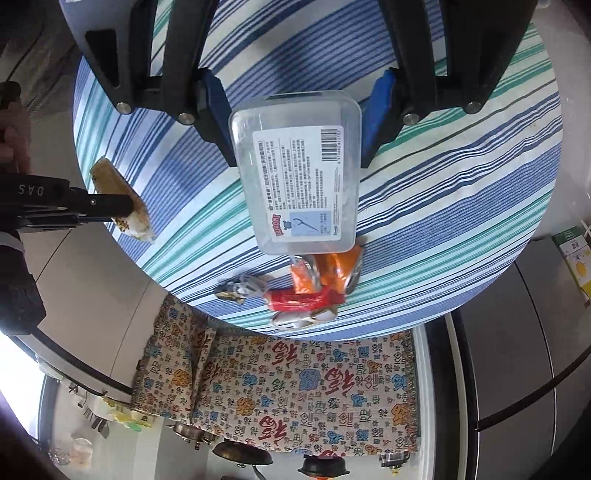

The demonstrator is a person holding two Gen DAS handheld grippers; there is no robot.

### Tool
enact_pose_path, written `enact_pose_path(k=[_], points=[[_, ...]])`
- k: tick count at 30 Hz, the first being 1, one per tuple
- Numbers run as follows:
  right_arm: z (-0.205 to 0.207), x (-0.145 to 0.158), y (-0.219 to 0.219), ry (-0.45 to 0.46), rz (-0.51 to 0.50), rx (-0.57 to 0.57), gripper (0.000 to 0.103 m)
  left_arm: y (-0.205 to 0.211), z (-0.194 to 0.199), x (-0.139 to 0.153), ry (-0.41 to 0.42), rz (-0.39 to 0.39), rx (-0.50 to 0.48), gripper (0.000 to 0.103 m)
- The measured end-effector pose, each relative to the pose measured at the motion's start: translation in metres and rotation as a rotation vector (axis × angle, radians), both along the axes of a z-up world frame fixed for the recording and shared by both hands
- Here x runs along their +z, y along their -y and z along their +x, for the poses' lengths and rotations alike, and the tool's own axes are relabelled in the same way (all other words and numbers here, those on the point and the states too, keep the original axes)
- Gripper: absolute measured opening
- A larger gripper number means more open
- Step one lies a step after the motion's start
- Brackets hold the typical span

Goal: Collect trash
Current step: 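Carry the box and snack bar over the blue wastebasket with both tools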

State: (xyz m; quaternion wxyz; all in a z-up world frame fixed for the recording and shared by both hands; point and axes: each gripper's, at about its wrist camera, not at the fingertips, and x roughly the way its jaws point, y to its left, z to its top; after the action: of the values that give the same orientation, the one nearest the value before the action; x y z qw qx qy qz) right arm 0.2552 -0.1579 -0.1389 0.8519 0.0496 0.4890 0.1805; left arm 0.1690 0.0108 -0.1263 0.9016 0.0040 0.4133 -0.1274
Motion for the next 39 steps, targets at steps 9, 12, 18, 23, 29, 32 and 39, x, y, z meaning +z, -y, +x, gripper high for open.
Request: enact_pose_path(k=[9,12,18,23,29,32,39], points=[[-0.019,0.004,0.031,0.031,0.022,-0.099,0.012,0.057,0.001,0.001,0.001,0.005,-0.047,0.063],[-0.022,0.003,0.040,0.037,0.023,-0.122,0.012,0.070,0.003,0.002,0.005,0.014,-0.053,0.063],[-0.027,0.005,0.057,0.049,0.029,-0.158,0.012,0.089,0.006,0.004,0.013,0.031,-0.067,0.063],[-0.029,0.006,0.067,0.057,0.038,-0.171,0.012,0.103,0.010,0.005,0.019,0.040,-0.082,0.063],[-0.032,0.006,0.086,0.066,0.044,-0.196,0.012,0.119,0.010,0.005,0.016,0.035,-0.105,0.063],[-0.035,0.011,0.104,0.078,0.045,-0.230,0.012,0.135,0.012,0.008,0.012,0.021,-0.131,0.063],[-0.051,0.029,0.190,0.111,0.009,-0.369,0.013,0.212,0.016,0.017,0.010,-0.023,-0.259,0.063]])
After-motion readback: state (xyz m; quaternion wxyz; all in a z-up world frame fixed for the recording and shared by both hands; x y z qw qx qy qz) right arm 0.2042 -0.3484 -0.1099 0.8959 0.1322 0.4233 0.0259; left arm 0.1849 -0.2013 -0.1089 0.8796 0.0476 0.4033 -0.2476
